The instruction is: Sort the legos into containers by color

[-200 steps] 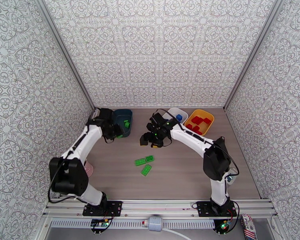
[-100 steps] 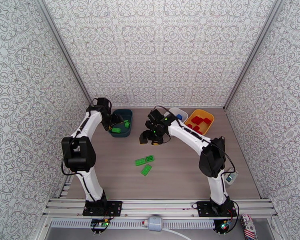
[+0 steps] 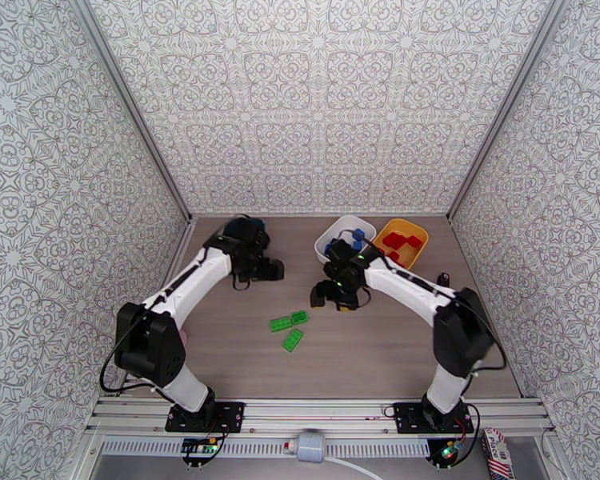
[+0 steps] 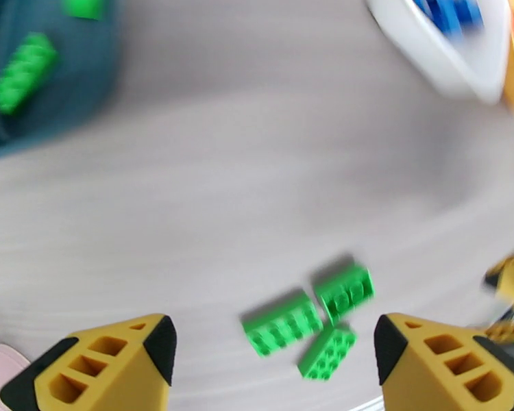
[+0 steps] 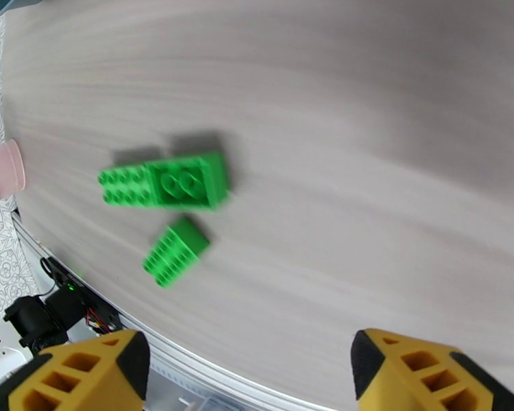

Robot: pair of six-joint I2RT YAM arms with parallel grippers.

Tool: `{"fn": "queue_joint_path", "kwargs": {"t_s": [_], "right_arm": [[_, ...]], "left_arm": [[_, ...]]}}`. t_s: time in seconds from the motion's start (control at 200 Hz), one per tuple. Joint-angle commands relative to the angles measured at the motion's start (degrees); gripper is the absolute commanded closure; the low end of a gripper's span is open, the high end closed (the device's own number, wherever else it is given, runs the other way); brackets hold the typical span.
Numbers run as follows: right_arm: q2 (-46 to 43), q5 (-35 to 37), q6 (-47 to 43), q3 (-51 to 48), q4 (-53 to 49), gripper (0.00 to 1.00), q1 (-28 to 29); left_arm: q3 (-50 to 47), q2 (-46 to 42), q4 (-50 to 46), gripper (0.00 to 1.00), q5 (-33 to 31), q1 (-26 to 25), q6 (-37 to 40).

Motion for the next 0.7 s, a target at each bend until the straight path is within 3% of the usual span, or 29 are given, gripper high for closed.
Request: {"fn": "queue_joint_path", "kwargs": {"t_s": [0.0, 0.13, 0.265, 0.695], "right_arm": [[-5.2, 1.6, 1.8, -6.1, 2.2, 0.17, -0.7], [-10.8, 2.1, 4.2, -12.4, 3.5, 0.17, -0.7], [-16.1, 2.5, 6.9, -17.7, 4.6, 0.16, -0.7], [-24.7, 4.2, 10.0, -22.8, 3.2, 0.16, -0.7]], "left_arm": [[-2.5, 1.1, 0.5, 0.18, -3.0, -6.1, 4.6], [-2.9, 4.5, -0.2, 0.18, -6.8, -11.9, 6.9], [-3.6, 8.6, 0.4, 0.18, -8.5, -14.7, 8.4], [2.0, 20.7, 0.2, 0.22, -12.8, -16.6, 8.5]]}}
